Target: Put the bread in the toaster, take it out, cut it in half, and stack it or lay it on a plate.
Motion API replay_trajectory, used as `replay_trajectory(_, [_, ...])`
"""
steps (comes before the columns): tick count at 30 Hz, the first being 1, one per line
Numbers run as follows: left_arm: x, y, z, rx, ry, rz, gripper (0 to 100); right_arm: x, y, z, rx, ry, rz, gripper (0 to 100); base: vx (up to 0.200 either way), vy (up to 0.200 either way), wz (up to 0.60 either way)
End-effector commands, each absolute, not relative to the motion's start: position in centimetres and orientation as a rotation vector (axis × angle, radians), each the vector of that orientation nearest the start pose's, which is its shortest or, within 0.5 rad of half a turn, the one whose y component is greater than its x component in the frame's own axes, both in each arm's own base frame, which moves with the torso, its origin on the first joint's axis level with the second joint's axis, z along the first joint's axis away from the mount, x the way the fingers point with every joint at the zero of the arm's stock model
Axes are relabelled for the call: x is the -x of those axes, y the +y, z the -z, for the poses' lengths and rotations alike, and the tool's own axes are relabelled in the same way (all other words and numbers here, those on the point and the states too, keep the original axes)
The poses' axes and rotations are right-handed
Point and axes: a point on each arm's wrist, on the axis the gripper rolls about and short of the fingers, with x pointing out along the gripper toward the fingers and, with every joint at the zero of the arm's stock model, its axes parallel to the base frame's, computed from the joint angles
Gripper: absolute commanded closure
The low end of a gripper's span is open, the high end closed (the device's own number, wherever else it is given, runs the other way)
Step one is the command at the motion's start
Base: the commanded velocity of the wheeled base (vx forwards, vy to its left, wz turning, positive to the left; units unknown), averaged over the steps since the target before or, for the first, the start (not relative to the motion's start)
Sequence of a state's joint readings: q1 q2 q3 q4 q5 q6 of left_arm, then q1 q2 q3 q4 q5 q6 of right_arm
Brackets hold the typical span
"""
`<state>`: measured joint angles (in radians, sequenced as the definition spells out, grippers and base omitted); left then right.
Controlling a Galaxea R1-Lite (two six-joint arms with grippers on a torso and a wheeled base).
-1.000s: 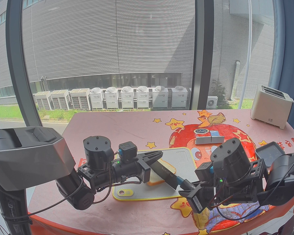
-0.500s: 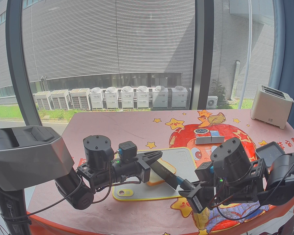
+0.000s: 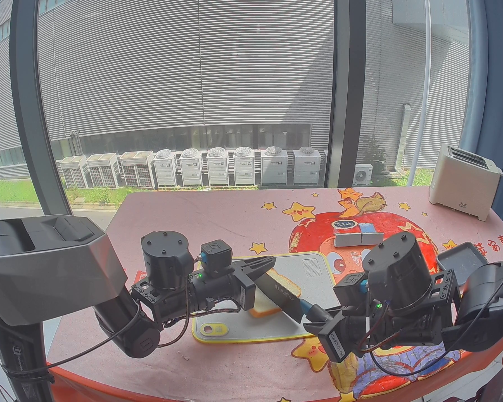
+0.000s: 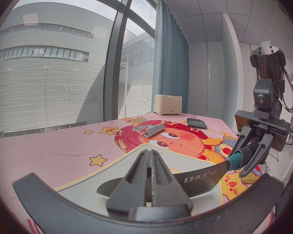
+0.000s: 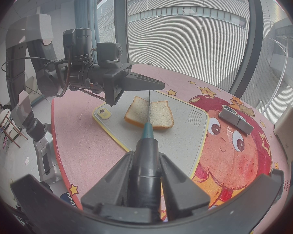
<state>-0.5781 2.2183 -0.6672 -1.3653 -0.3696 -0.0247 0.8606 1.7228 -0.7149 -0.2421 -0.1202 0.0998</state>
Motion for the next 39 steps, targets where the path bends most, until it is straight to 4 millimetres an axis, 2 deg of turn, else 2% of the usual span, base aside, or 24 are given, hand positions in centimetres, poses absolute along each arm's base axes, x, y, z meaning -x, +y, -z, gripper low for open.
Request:
replay_trajectory(1, [-29.6, -20.4, -4.6, 0.002, 0.206, 0.944, 100, -18.2, 20.8, -11.6, 0.28, 0.728, -0.666, 100, 0.0, 0.0, 0.0])
replay_trajectory(13, [-29.6, -20.5, -5.9, 0.007, 0.168, 0.949, 100, -18.3, 20.9, -10.1, 0.31, 0.776, -0.657, 100, 0.0, 0.0, 0.0])
replay_trajectory(25, [-29.6, -20.4, -4.8, 0.004, 0.201, 0.943, 100, -18.3, 20.9, -11.3, 0.281, 0.725, -0.66, 100, 0.0, 0.0, 0.0])
replay_trajectory(39, [-29.6, -20.3, -5.4, 0.005, 0.186, 0.942, 100, -18.3, 20.8, -11.2, 0.285, 0.73, -0.66, 100, 0.0, 0.0, 0.0])
